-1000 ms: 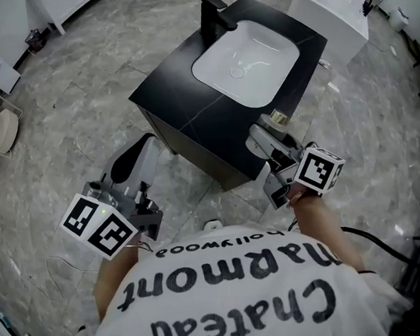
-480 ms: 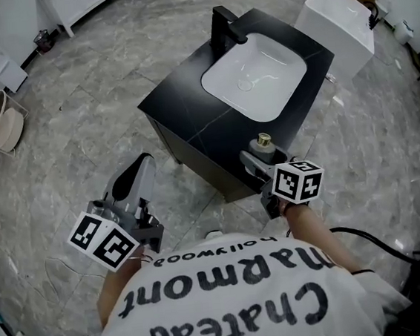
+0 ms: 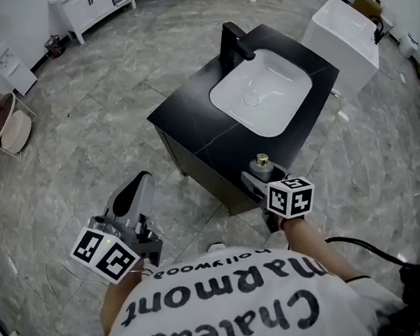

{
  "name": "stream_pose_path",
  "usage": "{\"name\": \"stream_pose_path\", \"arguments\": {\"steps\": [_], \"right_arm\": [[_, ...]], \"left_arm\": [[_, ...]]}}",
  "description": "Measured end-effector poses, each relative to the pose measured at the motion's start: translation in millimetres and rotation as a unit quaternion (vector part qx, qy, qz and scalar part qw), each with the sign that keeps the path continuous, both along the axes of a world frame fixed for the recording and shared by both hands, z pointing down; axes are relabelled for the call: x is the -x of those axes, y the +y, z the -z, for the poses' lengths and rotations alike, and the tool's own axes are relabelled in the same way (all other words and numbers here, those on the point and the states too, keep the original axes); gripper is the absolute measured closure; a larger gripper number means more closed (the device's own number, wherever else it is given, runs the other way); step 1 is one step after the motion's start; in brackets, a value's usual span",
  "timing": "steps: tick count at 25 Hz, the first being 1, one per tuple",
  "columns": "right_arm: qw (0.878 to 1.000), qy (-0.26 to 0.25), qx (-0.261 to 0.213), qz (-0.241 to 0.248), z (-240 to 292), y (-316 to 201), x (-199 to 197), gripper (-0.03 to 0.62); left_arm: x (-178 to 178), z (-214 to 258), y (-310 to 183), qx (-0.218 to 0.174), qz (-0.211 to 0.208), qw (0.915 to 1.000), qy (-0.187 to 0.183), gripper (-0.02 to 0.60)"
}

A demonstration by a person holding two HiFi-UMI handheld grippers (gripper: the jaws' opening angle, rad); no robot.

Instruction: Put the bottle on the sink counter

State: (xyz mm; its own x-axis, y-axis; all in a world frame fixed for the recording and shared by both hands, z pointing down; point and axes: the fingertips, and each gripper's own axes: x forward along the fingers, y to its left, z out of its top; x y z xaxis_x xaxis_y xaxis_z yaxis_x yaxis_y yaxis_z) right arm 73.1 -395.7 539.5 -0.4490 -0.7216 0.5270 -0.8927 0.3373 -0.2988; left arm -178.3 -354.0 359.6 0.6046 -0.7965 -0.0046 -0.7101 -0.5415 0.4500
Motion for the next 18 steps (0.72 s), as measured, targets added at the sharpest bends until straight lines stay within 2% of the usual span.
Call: {"name": "stream_pose_path", "arguments": {"steps": [11, 18], "right_arm": [[0.999, 0.035, 0.003, 0.002, -13.2, 3.0, -2.7, 0.253], [0.996, 0.078, -0.033, 0.010, -10.8, 2.3, -1.5, 0.253]], "left_arm": [[13.7, 6.7, 17.4, -0.007, 0.022, 0.9997, -0.009, 0.566], [25.0, 9.8, 31.3, -0.007, 0.038, 0.9992, -0.013, 0.566]]}}
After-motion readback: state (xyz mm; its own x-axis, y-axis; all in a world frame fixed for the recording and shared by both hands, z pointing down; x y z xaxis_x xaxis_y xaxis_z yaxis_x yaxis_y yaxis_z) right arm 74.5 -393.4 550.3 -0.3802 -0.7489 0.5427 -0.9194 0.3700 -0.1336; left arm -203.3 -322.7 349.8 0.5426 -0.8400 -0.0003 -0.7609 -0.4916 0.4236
